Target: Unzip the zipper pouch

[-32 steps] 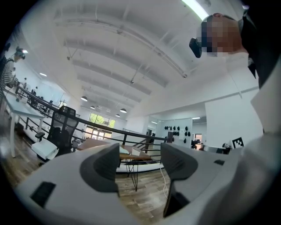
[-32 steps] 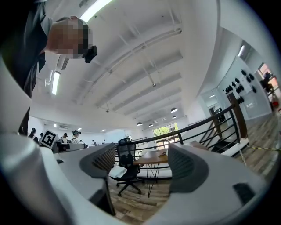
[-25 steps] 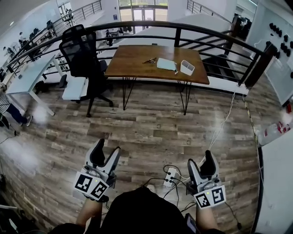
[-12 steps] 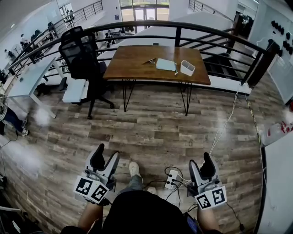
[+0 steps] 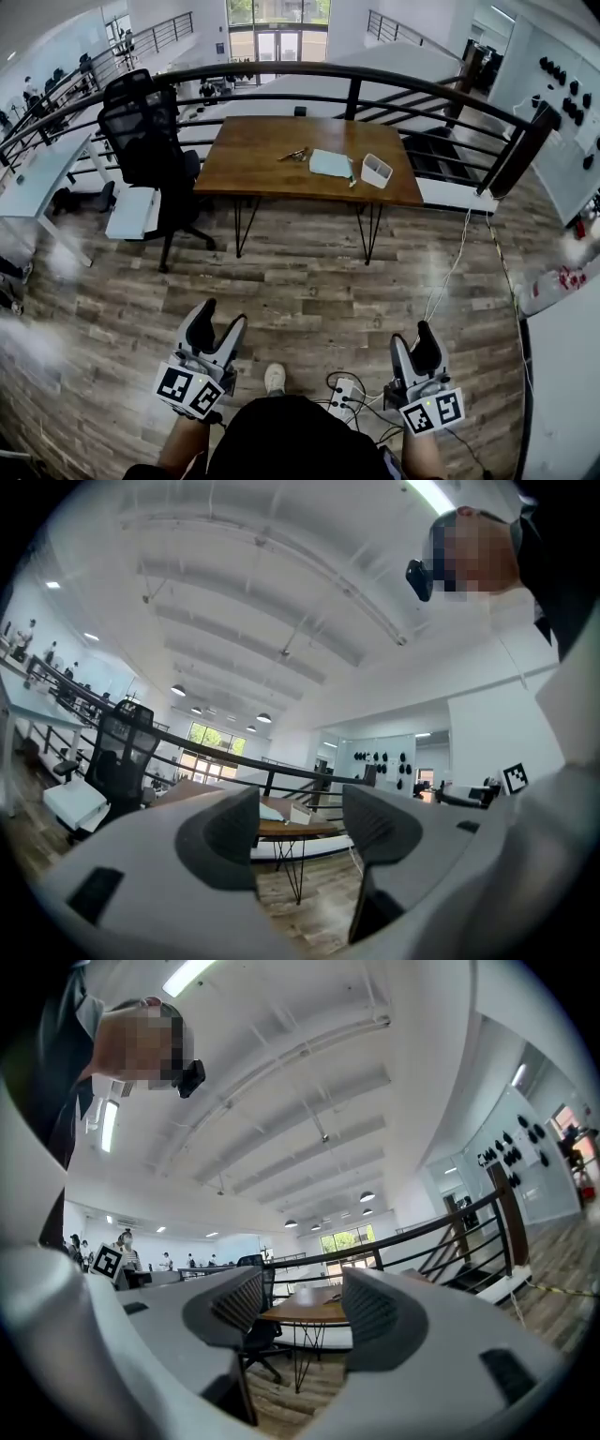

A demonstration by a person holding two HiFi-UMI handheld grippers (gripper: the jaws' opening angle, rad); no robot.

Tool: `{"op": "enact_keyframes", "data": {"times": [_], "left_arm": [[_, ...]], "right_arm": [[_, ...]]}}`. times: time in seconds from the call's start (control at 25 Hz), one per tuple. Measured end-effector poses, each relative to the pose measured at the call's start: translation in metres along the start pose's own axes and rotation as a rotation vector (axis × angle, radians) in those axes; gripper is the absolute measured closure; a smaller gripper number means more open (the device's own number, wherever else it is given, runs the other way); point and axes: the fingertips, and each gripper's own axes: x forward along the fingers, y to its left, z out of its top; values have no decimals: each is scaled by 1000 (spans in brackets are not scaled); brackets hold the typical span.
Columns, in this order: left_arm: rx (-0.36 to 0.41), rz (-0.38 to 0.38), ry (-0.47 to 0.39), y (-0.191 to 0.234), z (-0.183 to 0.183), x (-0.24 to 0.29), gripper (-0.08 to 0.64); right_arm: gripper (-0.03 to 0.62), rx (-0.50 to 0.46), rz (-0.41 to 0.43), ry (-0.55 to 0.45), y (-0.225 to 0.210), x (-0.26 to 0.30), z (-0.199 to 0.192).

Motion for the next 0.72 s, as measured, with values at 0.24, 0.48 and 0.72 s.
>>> {"op": "enact_keyframes", "data": {"times": [0.24, 0.48, 0.72], "left_arm": [[-17, -19, 6, 55, 9, 41, 278], [-20, -16, 41, 109, 11, 58, 278], [-41, -1, 35, 137, 5, 67, 285]], "right_arm": [[342, -28, -1, 11, 6, 74, -1], [345, -27, -11, 34, 16, 131, -10], [362, -41, 17, 102, 21, 168, -33]]}}
